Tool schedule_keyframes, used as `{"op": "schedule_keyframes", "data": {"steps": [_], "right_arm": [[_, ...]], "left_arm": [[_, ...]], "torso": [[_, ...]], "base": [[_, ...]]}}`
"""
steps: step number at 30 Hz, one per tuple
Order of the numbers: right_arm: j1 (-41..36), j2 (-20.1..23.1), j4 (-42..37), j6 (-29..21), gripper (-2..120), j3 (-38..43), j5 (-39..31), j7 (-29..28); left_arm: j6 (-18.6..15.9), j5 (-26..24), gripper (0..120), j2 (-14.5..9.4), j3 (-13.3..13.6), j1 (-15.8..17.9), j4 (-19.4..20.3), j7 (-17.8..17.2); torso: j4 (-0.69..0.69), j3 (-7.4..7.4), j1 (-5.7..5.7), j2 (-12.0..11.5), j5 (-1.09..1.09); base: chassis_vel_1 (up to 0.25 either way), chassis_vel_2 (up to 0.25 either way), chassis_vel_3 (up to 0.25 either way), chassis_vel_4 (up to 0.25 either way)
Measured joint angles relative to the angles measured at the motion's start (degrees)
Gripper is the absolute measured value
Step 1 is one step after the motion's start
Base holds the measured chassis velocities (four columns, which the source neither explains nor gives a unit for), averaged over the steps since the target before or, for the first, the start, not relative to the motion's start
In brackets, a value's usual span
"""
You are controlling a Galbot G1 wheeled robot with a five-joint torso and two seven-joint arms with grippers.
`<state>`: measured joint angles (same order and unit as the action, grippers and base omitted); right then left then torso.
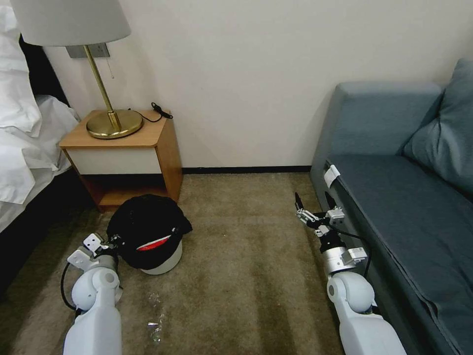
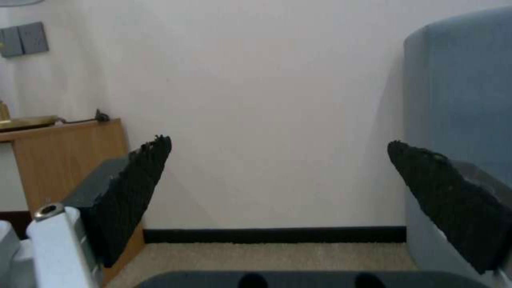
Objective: Pick up the trash bin, then pick up the garbage on the floor and place it into the trash bin.
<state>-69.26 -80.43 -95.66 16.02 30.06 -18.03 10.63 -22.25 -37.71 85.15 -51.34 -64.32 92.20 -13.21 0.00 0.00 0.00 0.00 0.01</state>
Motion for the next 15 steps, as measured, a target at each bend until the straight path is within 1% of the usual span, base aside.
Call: {"op": "schedule_keyframes", "data": {"steps": [2,3,4,5,6,7,8,9,11,12,15], "right_arm": [[0.13,-0.23,0.03,-0.05,100,-0.31,0.17,-0.04],[0.20,-0.29,0.07,-0.03,100,-0.37,0.27,-0.04],[0.20,-0.29,0.07,-0.03,100,-0.37,0.27,-0.04],[0.23,-0.31,0.09,0.01,100,-0.37,0.45,-0.04],[0.23,-0.33,0.05,0.03,100,-0.37,0.48,-0.08],[0.23,-0.33,0.05,0.03,100,-0.37,0.48,-0.08],[0.23,-0.36,-0.11,0.08,100,-0.32,0.48,-0.18],[0.23,-0.36,-0.11,0.08,100,-0.32,0.48,-0.18],[0.01,-0.39,-0.89,-0.10,100,-0.13,0.33,-0.20],[0.01,-0.39,-0.89,-0.10,100,-0.13,0.33,-0.20],[-0.43,-0.67,-1.86,-0.45,100,0.15,0.28,-0.29]], "left_arm": [[-0.01,0.49,42,0.00,-0.23,-0.45,0.93,0.07],[-0.09,0.71,46,0.00,-0.37,-0.68,1.49,0.07],[-0.09,0.71,46,0.00,-0.37,-0.68,1.49,0.07],[-0.12,1.41,54,0.04,-0.60,-1.11,2.59,0.28],[-0.08,2.40,57,0.10,-0.66,-1.46,3.69,0.77],[-0.08,2.40,57,0.10,-0.66,-1.46,3.69,0.77],[0.15,4.11,64,0.24,-0.68,-1.94,5.64,1.81],[0.15,4.11,64,0.24,-0.68,-1.94,5.64,1.81],[0.26,7.24,76,0.59,-0.39,-2.81,10.47,4.47],[0.26,7.24,76,0.59,-0.39,-2.81,10.47,4.47],[0.51,12.61,90,0.90,1.03,-3.74,16.15,9.23]], "torso": [[0.00,0.00,0.00,0.00,-0.01],[0.00,0.00,0.00,0.00,-0.01],[0.00,0.00,0.00,0.00,-0.01],[0.00,0.00,0.00,0.00,-0.01],[0.00,0.00,0.00,0.00,-0.01],[0.00,0.00,0.00,0.00,-0.01],[0.00,0.00,0.00,0.00,-0.02],[0.00,0.00,0.00,0.00,-0.02],[0.01,0.00,0.00,0.00,-0.01],[0.01,0.00,0.00,0.00,-0.01],[-0.01,0.00,0.00,0.00,-0.01]], "base": [[0.000,0.000,0.000,0.000],[0.000,0.000,0.000,0.000],[0.000,0.000,0.000,0.000],[0.000,0.000,0.000,0.000],[0.000,0.000,0.000,0.000],[0.000,0.000,0.000,0.000],[0.000,0.000,0.000,0.000],[0.000,0.000,0.000,0.000],[0.000,0.000,0.000,0.000],[0.000,0.000,0.000,0.000],[0.000,0.000,0.000,0.000]]}}
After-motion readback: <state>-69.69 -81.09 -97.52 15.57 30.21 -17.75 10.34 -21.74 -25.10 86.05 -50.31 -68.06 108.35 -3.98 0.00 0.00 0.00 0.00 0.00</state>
